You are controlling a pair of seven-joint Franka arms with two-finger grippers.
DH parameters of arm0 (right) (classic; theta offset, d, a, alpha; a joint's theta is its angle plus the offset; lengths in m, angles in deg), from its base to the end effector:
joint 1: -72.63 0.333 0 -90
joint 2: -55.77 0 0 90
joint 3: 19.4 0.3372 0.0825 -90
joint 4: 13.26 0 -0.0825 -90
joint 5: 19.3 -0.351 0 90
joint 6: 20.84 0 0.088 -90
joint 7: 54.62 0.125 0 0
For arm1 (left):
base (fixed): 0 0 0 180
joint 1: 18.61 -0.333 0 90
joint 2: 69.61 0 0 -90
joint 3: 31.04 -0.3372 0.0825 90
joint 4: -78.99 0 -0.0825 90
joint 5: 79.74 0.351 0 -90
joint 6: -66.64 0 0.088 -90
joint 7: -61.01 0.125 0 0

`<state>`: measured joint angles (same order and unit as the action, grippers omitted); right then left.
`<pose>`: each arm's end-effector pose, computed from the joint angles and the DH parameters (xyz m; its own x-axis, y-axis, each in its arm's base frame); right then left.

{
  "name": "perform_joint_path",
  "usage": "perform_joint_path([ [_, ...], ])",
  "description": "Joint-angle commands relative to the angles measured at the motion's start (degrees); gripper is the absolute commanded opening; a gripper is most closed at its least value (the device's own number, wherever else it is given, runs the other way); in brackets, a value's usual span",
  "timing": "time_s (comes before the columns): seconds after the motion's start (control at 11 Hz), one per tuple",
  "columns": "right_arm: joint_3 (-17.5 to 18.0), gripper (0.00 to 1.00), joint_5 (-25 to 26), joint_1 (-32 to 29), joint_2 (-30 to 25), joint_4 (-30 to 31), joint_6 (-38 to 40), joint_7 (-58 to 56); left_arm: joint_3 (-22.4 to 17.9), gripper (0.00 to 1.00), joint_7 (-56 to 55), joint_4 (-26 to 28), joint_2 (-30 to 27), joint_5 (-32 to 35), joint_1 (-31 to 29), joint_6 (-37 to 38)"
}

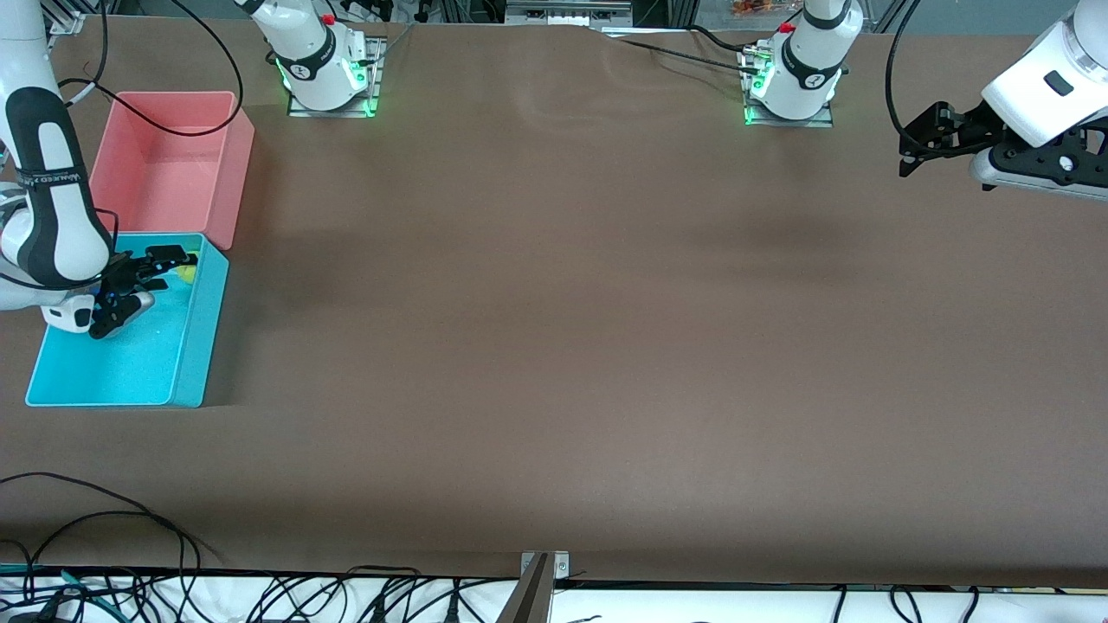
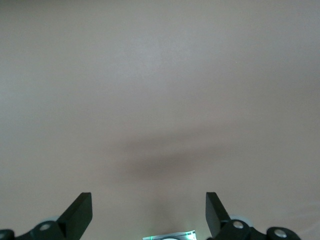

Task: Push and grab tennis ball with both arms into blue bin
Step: 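Lift the ball with the right gripper and release it into the cyan bin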

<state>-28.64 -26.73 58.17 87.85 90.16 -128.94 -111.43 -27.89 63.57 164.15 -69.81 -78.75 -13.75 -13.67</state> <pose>0.5338 -0.2153 0.2342 0.8210 0.5172 -0.2420 0.4096 -0.8287 -0.3815 0.4967 -0.0676 0.6518 0.9802 -0.1801 -0.0817 -0.1818 -0.9832 -0.0138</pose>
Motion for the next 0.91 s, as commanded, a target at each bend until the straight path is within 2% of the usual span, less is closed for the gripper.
perform_joint_path([
  [0.0, 0.5, 1.0, -1.3, -0.7, 0.2, -1.8, 1.2, -0.4, 0.9, 1.0, -0.8, -1.7, 0.7, 0.7, 0.2, 1.2],
  [0.18, 0.5, 1.0, -1.3, -0.7, -0.3, -3.8, 2.9, -0.1, 1.0, 1.0, -0.7, -1.7, 0.6, 0.7, 0.2, 1.2],
  [0.55, 0.6, 1.0, 0.2, -0.2, -1.4, -15.3, 13.8, 5.2, 0.9, 1.0, -0.8, -1.7, 0.6, 0.7, 0.2, 1.2],
  [0.82, 0.8, 1.0, 3.1, 0.0, -3.8, -21.4, 19.0, 10.4, 0.9, 1.0, -0.8, -1.7, 0.6, 0.6, 0.2, 1.2],
])
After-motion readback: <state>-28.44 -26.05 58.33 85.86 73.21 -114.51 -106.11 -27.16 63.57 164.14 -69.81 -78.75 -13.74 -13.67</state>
